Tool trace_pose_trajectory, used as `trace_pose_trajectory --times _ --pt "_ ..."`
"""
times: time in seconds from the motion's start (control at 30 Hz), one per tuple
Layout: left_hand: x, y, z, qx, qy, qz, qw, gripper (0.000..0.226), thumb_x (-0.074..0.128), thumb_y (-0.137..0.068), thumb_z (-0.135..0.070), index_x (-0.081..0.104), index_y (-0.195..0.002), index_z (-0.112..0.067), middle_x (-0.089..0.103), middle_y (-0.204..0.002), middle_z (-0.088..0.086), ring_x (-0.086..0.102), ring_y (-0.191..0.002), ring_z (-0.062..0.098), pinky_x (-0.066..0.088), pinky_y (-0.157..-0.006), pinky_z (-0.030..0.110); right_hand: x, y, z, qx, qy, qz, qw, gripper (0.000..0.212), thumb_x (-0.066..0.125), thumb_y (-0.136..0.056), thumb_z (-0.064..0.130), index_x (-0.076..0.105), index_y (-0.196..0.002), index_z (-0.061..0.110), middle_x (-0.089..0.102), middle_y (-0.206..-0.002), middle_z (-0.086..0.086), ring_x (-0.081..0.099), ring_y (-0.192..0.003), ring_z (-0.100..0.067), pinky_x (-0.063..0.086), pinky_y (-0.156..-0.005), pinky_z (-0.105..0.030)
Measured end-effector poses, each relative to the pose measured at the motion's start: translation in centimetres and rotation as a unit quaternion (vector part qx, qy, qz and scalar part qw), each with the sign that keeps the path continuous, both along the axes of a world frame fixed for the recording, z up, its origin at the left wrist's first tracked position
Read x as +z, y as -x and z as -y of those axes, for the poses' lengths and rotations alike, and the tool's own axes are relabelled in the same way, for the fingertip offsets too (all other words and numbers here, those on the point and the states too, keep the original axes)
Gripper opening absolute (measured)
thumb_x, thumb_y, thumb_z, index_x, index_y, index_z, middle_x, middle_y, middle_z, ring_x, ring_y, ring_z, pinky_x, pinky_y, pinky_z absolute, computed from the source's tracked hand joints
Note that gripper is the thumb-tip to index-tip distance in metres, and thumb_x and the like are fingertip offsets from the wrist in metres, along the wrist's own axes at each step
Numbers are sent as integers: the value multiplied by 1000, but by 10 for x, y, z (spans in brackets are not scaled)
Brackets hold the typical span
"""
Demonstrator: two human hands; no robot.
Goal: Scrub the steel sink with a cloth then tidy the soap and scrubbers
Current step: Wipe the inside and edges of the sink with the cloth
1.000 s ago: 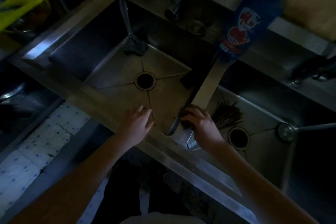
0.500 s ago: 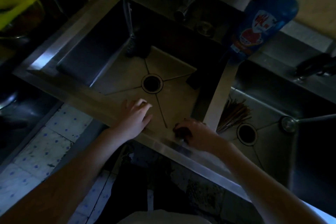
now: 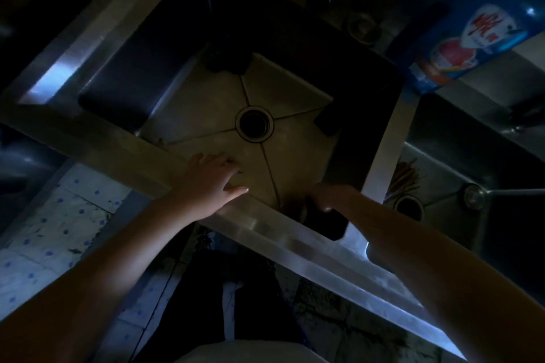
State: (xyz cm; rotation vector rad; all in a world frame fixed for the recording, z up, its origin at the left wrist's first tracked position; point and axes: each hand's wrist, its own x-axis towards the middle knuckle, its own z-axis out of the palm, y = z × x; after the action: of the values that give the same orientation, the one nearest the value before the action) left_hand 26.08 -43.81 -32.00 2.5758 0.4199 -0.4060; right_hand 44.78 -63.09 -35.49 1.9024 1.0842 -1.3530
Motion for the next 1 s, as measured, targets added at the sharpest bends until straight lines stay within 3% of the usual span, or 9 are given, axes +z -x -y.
trace_pose_trajectory --times 0.07,0.17,0.27,0.33,0.53,0.63,0.8,0.93,1.0 --pt "-1 -1 -8 -1 17 0 1000 46 48 -83 -58 56 -117 -27 54 -117 -4 54 -105 19 36 -93 37 -8 -17 -5 30 -8 63 997 44 44 -97 17 39 -141 10 48 -137 -15 52 -114 -29 42 -99 -39" --pt "-2 -2 -21 -5 33 1 999 48 48 -82 -58 55 -119 -27 56 -119 -4 55 -108 18 40 -94 38 -16 -45 -14 64 -26 196 978 43 40 -99 27 41 -139 12 38 -147 -15 31 -137 -34 20 -114 -49" --pt "-3 -5 -34 2 41 6 999 53 46 -80 -60 53 -121 -26 54 -124 -3 54 -113 18 40 -98 41 -23 -70 -25 80 -8 264 961 43 40 -99 21 40 -139 10 34 -147 -18 35 -134 -35 31 -110 -46" --pt "-5 -7 -41 -5 42 0 999 59 45 -77 -63 51 -124 -27 53 -126 -3 52 -115 19 40 -99 42 -34 -80 -26 38 -24 258 965 42 42 -98 16 41 -138 5 36 -145 -20 38 -132 -37 37 -107 -45" --pt "-9 -11 -50 -41 51 1 998 69 60 -71 -61 50 -127 -22 53 -126 -1 51 -114 20 40 -97 41 -78 -33 -13 -9 -85 170 982 37 39 -97 9 43 -134 4 44 -140 -19 43 -129 -32 34 -108 -41" --pt "-6 -11 -54 -35 89 3 995 71 62 -69 -61 49 -129 -27 50 -130 -3 48 -116 17 38 -97 39 -82 1 -13 12 -53 155 986 27 46 -94 10 56 -119 6 56 -127 -16 55 -117 -32 43 -96 -42" --pt "-3 -10 -61 -33 118 9 992 71 70 -67 -57 48 -129 -29 49 -130 -4 47 -117 16 39 -97 38 -84 36 -12 -79 0 4 997 35 37 -99 15 52 -128 3 50 -135 -21 47 -126 -35 38 -104 -45" --pt "-1 -14 -67 -40 121 6 992 75 73 -64 -54 48 -129 -27 51 -129 -4 48 -117 15 40 -97 37 -75 19 -10 -200 -31 -1 979 38 38 -98 23 52 -129 5 51 -135 -16 47 -125 -32 37 -103 -38" --pt "-2 -15 -71 -30 118 10 993 77 71 -63 -56 49 -129 -26 51 -129 -4 49 -116 15 39 -97 35 -76 2 -8 -152 -53 25 987 39 41 -96 26 54 -127 6 53 -133 -15 49 -124 -31 38 -102 -37"
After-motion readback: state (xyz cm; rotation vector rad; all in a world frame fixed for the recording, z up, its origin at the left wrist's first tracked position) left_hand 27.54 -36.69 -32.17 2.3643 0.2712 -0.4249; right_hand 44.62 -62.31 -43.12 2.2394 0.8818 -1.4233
